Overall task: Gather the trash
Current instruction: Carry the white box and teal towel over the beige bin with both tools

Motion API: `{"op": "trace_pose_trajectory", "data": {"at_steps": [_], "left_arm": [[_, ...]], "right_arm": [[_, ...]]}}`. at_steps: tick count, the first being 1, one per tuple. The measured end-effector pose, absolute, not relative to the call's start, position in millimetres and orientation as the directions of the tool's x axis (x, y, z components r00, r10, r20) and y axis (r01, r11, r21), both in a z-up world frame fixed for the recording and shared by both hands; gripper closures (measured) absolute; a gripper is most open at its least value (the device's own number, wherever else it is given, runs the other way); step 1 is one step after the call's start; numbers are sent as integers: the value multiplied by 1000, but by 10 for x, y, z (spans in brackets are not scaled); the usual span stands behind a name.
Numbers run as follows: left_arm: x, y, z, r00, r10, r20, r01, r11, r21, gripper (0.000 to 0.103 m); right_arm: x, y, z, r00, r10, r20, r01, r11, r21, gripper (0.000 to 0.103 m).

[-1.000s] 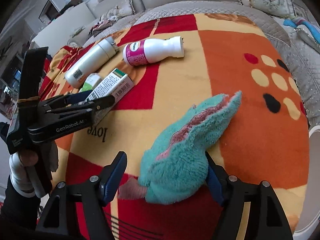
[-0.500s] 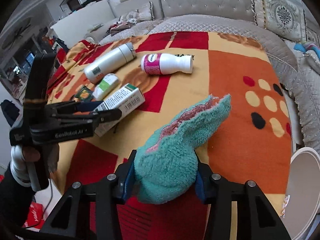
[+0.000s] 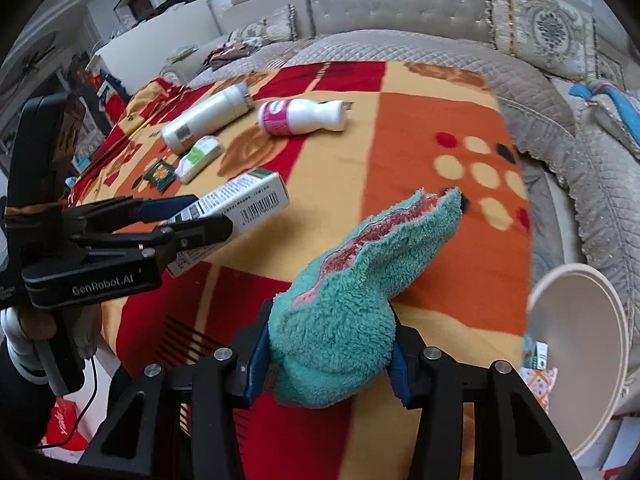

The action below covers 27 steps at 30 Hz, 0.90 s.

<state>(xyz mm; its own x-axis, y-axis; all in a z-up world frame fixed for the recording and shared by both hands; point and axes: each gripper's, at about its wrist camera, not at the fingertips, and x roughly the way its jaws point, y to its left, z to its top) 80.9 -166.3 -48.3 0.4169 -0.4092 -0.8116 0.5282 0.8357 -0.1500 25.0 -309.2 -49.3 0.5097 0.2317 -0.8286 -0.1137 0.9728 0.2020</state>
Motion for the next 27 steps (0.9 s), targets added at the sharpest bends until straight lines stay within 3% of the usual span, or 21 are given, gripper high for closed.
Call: {"op": "trace_pose_trajectory", "data": {"at_steps": [27], "left_arm": [[176, -3724, -580, 253, -519, -817, 744, 644, -179, 50]], "right_arm": [[-666, -4988, -802, 503, -13, -864, 262, 955, 138, 55]]}}
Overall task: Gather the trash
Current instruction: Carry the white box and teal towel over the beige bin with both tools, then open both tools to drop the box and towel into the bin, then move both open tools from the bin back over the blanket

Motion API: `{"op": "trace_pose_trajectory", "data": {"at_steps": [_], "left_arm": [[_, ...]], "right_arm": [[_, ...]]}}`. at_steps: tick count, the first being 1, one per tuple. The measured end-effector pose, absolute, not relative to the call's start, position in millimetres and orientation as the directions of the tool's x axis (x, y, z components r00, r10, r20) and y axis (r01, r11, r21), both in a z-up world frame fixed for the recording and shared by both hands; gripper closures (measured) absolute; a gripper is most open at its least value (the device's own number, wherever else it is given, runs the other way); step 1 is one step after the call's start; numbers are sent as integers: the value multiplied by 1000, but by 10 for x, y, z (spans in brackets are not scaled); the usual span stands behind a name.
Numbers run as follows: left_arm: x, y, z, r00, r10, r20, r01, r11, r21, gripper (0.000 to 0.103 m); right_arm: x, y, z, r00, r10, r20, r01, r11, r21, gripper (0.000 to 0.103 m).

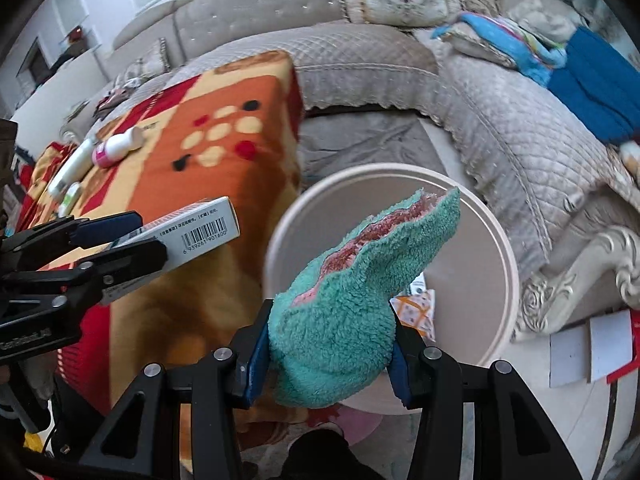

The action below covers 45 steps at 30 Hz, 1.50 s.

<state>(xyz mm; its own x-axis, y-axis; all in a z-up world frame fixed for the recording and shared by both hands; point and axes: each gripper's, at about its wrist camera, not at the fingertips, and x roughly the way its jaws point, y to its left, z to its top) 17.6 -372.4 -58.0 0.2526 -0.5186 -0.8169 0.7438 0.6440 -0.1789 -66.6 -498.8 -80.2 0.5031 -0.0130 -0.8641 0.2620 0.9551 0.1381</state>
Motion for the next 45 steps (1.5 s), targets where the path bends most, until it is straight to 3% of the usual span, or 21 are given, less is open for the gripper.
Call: {"op": "trace_pose_trajectory", "data": {"at_steps": [8, 18, 45], "left_arm": [[215, -3984, -690, 193, -541, -819, 732, 635, -247, 50], [227, -3890, -775, 185, -514, -838, 719, 652, -241, 49], [241, -2919, -677, 362, -466, -807, 644, 751, -145, 49]], "right_arm": [[-694, -5272, -1063, 477, -22, -879, 336, 928, 159, 55], [-765, -5443, -1282, 479, 12, -878, 408, 883, 234, 46], [-602, -4671, -883, 556, 27, -831, 303, 924, 232, 46]]}}
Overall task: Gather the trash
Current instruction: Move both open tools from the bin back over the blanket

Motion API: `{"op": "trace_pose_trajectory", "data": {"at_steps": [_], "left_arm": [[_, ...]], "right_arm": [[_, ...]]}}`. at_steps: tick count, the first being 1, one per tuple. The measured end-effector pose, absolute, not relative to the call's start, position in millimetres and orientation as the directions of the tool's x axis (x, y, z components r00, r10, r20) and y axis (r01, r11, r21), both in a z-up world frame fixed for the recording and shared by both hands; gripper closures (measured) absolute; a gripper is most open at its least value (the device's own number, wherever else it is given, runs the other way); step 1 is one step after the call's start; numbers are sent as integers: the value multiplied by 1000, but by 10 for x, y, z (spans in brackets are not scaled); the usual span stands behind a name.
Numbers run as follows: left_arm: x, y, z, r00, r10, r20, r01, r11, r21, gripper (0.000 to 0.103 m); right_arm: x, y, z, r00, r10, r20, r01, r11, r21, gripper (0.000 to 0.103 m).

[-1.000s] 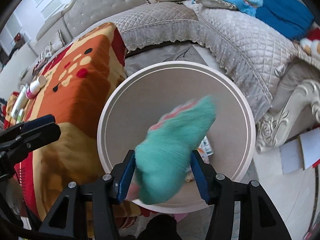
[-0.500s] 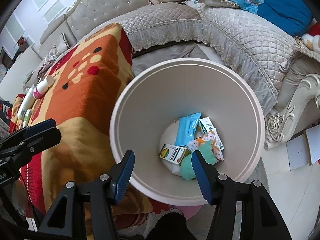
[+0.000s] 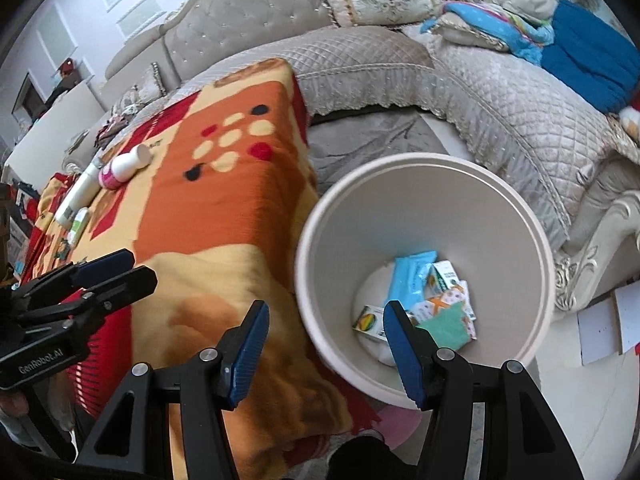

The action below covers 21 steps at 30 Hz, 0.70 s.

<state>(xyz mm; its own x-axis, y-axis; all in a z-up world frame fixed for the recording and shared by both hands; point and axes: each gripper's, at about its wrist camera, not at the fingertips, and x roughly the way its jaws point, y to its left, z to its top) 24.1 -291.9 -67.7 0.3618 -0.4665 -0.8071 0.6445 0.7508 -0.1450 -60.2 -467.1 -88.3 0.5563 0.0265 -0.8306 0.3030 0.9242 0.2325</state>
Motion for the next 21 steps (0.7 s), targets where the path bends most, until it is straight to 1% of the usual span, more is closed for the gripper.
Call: {"op": "trace_pose_trajectory", "data": {"at_steps": [5, 8, 17, 21], "left_arm": [[327, -2562, -695, 397, -432, -810, 599, 791, -128, 49], [380, -2358, -717, 407, -416, -813, 572, 810, -129, 49], [598, -1653, -723, 452, -366, -813, 456, 879, -142, 49], [750, -1232, -703, 490, -315, -813, 378, 917, -127, 49]], "right_arm": [[-441, -4387, -863, 557, 64, -828, 248, 939, 239, 45], [-333, -4204, -883, 550, 87, -830, 213, 947, 241, 40], [-60, -3676, -868, 534, 144, -833, 118, 963, 242, 40], [47, -3495, -850, 527, 164, -834, 84, 966, 243, 40]]}}
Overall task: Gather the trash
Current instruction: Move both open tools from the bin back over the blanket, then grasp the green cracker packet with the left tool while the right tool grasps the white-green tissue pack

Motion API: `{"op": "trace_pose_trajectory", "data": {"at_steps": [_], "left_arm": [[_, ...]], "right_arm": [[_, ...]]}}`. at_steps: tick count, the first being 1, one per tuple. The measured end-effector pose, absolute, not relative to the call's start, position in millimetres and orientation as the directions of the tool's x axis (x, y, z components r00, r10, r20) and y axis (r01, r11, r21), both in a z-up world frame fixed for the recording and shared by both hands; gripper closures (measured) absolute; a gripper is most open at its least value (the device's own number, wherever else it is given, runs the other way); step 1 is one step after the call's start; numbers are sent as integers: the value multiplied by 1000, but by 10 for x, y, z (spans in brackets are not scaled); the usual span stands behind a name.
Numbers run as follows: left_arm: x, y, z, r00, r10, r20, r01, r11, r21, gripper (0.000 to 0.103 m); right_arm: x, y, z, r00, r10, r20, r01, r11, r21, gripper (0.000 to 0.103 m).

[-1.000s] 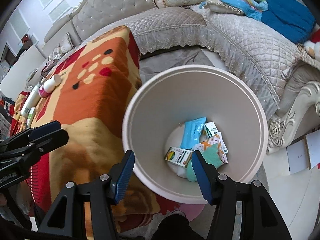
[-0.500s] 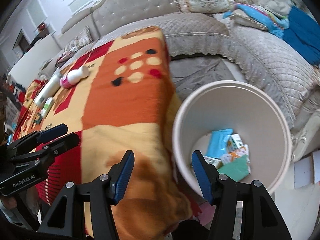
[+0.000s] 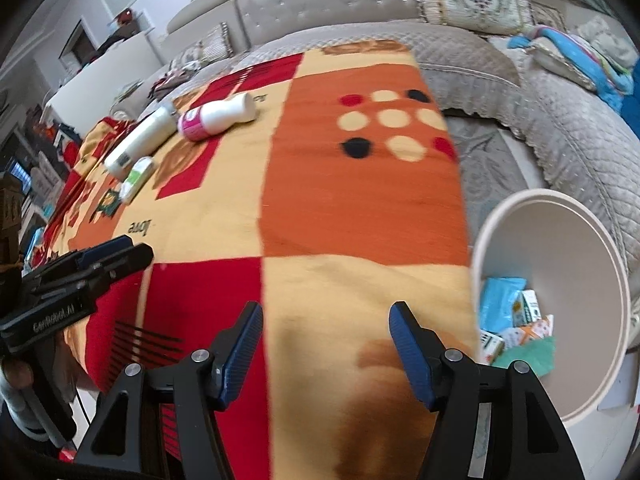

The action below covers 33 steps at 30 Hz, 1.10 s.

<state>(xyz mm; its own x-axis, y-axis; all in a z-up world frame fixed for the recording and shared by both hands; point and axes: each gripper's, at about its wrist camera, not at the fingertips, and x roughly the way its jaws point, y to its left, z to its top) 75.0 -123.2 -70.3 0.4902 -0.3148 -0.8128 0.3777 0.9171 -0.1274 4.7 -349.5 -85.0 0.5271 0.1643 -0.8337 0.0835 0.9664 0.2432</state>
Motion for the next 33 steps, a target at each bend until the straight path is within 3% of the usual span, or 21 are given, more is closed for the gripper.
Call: {"op": "trace_pose_trajectory", "data": {"at_steps": [16, 21, 33], "left_arm": [[1857, 209, -744, 555, -63, -830, 18, 998, -64, 49], [2094, 345, -840, 540, -8, -841, -17, 1000, -20, 49], [2172, 546, -977, 490, -2, -872, -6, 1000, -5, 49]], "right_arm": [[390, -2711, -822, 476, 265, -839, -67, 962, 266, 39], [493, -2492, -814, 457, 289, -841, -113, 957, 267, 39], [814, -2054, -831, 414, 338, -845, -201, 939, 278, 38]]}}
